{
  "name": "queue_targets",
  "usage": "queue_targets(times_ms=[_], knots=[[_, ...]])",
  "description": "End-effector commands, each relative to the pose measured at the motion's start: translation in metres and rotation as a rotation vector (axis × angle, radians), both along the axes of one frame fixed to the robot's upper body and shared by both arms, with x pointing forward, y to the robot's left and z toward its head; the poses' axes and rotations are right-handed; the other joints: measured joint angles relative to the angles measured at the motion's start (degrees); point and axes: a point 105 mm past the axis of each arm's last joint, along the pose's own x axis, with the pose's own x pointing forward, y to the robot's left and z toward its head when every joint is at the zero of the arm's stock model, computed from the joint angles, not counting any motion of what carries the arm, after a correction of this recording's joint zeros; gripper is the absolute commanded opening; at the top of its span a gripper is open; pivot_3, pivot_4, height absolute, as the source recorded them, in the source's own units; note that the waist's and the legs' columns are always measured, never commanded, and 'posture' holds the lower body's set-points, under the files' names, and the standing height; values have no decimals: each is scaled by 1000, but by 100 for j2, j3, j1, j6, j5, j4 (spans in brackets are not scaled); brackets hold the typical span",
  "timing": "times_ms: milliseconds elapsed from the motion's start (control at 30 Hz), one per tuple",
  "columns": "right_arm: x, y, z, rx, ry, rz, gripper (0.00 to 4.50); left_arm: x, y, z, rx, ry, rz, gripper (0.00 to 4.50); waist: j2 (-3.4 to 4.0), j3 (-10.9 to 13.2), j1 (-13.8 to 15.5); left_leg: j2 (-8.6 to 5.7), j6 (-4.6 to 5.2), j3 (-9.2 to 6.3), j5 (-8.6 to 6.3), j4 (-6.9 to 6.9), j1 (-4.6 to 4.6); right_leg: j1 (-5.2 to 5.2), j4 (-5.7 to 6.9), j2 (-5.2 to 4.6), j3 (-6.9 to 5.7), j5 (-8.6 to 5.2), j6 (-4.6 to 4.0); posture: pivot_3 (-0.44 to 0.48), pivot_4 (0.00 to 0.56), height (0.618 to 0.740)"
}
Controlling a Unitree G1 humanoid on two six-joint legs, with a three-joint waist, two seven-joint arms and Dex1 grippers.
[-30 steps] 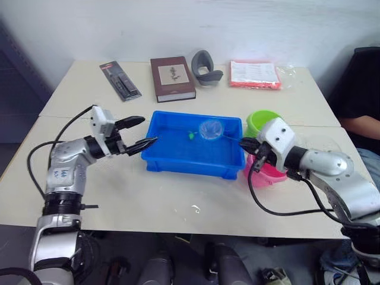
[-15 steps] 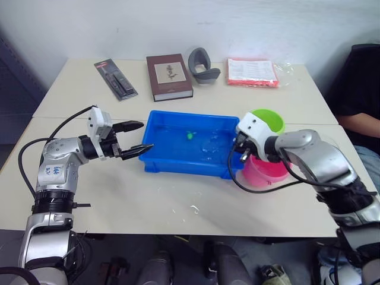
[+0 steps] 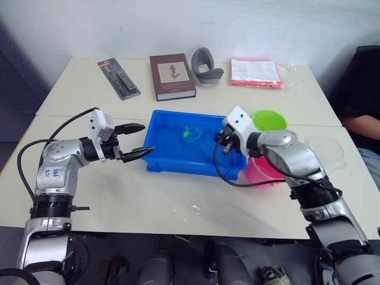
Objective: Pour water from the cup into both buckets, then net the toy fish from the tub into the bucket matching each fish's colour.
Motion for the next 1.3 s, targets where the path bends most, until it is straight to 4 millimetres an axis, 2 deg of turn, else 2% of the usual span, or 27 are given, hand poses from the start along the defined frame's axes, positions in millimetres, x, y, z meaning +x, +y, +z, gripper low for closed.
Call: queue_targets(times_ms=[33,200,433,567,667,800,967,1067,1300], knots=[[-21,-1,27,88,-110,65,0,-2,0,15,-7,-54,-8,4470,0,0,-5,0,0,1,0,0,0,0,0,1,0,0,0,0,150,740],[-47,-9,35,120,-153,99,0,-3,-8,21,-35,-65,-40,4470,0,0,-16,2,-1,7,0,0,8,1,6,6,4,0,0,0,150,740],[-77,-40,52,142,-270,12,0,-8,-32,29,-119,-64,-126,4470,0,0,34,1,2,3,-1,2,8,10,-1,3,2,1,2,0,150,740],[-88,-68,67,137,-360,-113,0,-10,-47,26,-145,-48,-159,4470,0,0,52,0,3,3,-2,1,12,12,-1,4,4,2,3,0,150,740],[-93,-97,66,58,-389,-209,0,-11,-58,24,-181,-28,-180,4470,0,0,78,0,3,5,-2,1,15,14,0,6,5,2,3,0,150,740],[-92,-141,69,-75,-470,-345,0,-12,-74,19,-199,-8,-218,4470,0,0,104,-1,5,11,-3,1,19,18,-1,11,8,2,3,0,150,740],[-84,-175,64,-275,-559,-431,0,-15,-90,17,-224,1,-256,4470,0,0,116,-2,7,15,-2,1,27,21,2,15,12,3,5,0,150,740],[-75,-188,60,-410,-597,-453,0,-15,-98,17,-231,1,-269,4470,0,0,115,-4,8,18,-1,2,27,22,2,15,12,3,5,0,150,740],[-57,-192,56,-792,-758,-321,0,-13,-105,18,-240,-5,-283,4470,3,1,102,-3,6,25,2,2,30,22,4,15,13,3,5,0,150,740]])
